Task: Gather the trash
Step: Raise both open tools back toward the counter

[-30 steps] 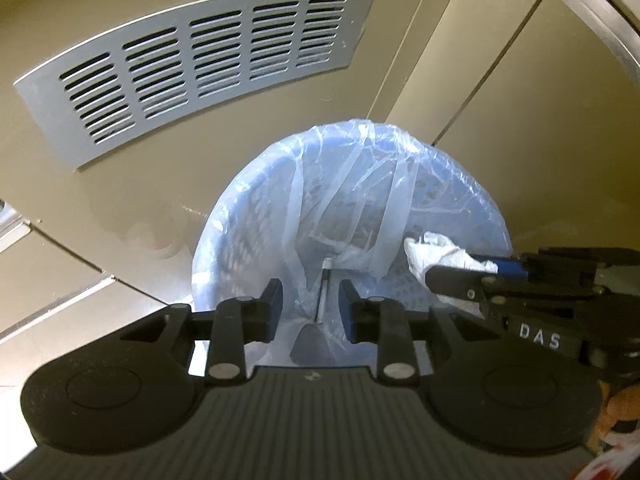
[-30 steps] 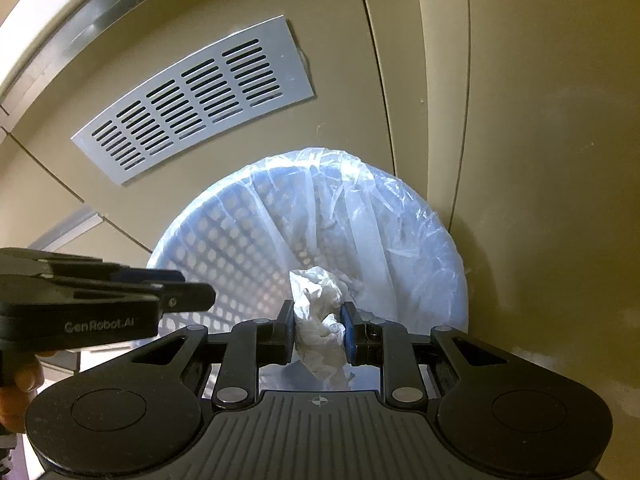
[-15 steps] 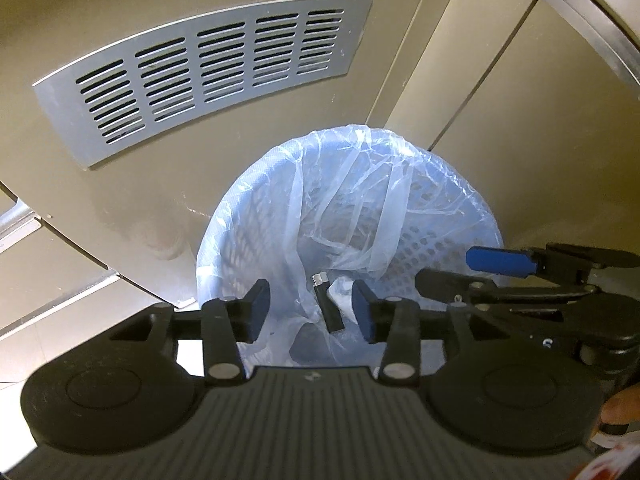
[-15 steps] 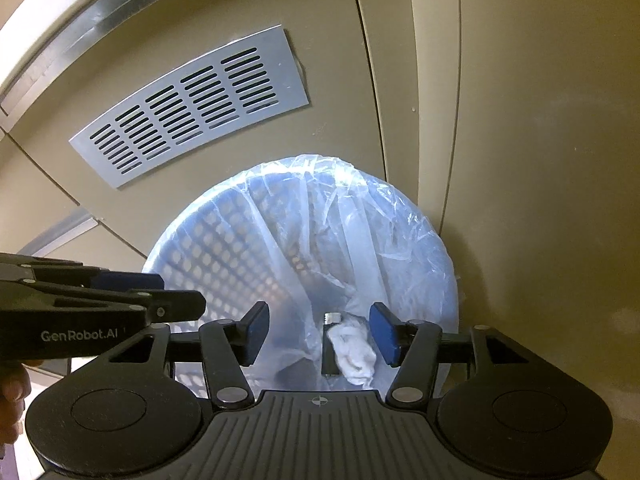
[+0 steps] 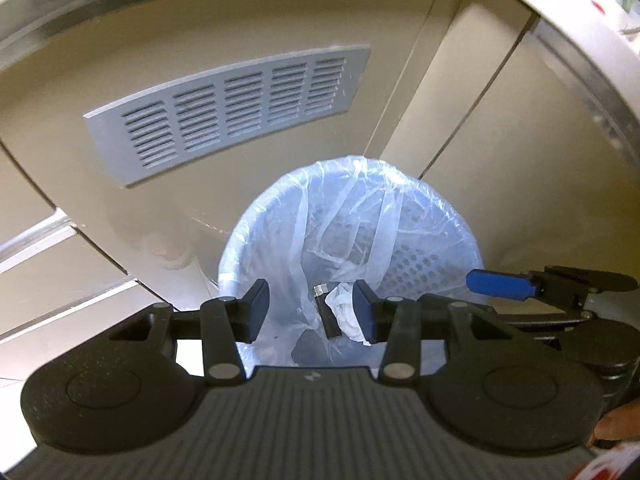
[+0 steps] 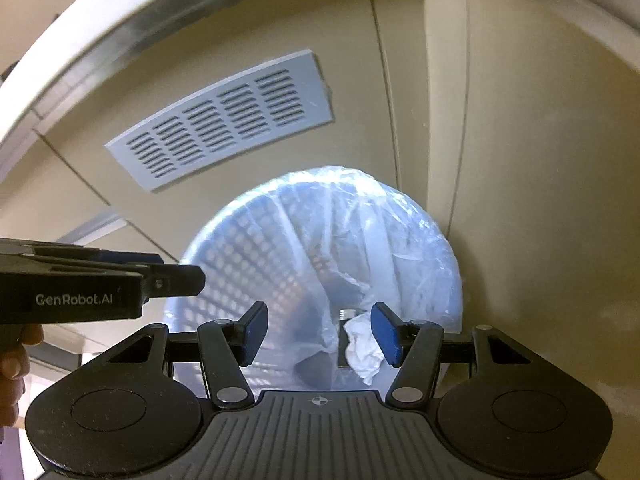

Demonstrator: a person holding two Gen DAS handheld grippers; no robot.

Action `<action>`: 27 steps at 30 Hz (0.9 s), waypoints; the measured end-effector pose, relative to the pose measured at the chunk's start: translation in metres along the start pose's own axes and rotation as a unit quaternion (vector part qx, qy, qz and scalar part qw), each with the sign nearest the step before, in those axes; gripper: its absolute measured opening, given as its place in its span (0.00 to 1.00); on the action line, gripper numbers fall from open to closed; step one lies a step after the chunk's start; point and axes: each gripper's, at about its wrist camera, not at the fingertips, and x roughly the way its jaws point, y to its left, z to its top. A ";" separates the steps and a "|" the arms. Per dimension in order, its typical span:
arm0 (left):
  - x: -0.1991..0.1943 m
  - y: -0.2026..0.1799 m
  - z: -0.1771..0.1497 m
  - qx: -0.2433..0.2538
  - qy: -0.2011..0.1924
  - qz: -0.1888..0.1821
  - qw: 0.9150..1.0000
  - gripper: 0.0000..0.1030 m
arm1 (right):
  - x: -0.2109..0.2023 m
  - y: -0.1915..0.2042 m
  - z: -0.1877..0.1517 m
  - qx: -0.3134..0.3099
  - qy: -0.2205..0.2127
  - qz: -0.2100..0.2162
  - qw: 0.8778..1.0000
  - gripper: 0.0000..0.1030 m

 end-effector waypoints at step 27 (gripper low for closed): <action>-0.174 0.018 0.062 0.006 -0.172 0.000 0.985 0.44 | -0.164 0.033 0.080 0.016 -0.174 0.027 0.984 0.56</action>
